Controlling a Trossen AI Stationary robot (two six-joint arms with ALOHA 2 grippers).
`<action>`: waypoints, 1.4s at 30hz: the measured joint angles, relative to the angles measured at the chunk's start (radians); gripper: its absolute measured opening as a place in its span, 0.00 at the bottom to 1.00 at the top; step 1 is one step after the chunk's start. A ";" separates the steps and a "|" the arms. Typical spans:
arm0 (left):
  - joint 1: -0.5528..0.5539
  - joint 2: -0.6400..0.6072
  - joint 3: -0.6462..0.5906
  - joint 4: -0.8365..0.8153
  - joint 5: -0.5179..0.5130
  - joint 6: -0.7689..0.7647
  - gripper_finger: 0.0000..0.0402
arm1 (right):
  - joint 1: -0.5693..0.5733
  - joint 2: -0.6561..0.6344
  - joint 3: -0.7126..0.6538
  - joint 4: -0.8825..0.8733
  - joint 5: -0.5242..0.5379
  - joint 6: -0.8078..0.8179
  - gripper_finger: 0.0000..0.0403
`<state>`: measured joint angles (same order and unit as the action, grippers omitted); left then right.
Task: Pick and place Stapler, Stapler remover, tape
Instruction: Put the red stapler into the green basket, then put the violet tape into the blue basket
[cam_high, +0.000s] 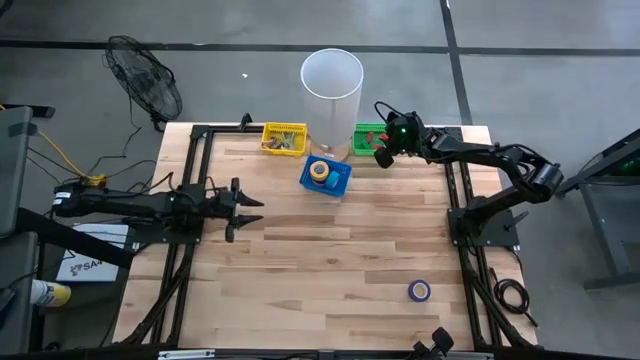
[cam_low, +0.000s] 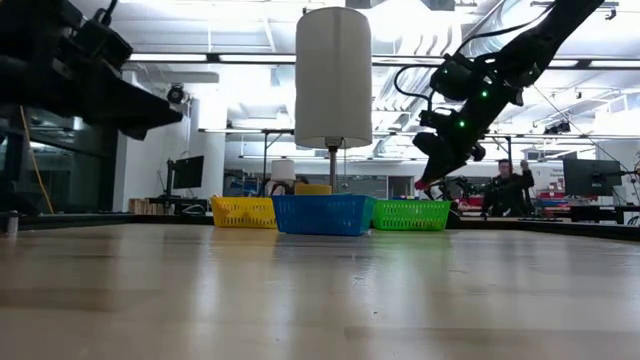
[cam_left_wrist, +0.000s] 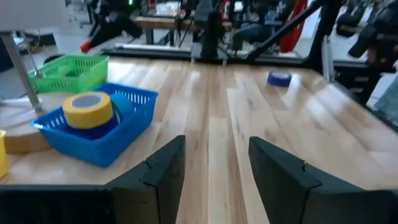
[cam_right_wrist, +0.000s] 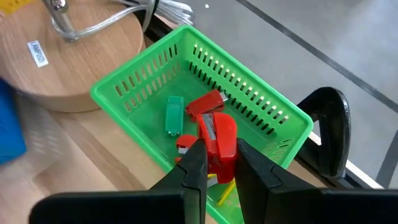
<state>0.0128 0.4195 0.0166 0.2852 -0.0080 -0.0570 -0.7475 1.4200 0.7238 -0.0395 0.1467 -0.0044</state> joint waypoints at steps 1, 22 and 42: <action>0.000 -0.020 0.000 -0.010 0.003 0.000 0.43 | 0.000 0.000 0.000 0.000 0.000 -0.005 0.11; 0.000 -0.414 -0.002 -0.255 0.054 0.001 0.43 | -0.020 0.123 0.001 0.054 0.010 0.000 0.23; 0.000 -0.413 -0.003 -0.279 0.051 0.000 0.43 | -0.020 0.031 0.001 0.008 -0.026 0.003 0.25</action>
<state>0.0128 0.0067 0.0139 0.0059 0.0435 -0.0574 -0.7677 1.4511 0.7250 -0.0317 0.1211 -0.0013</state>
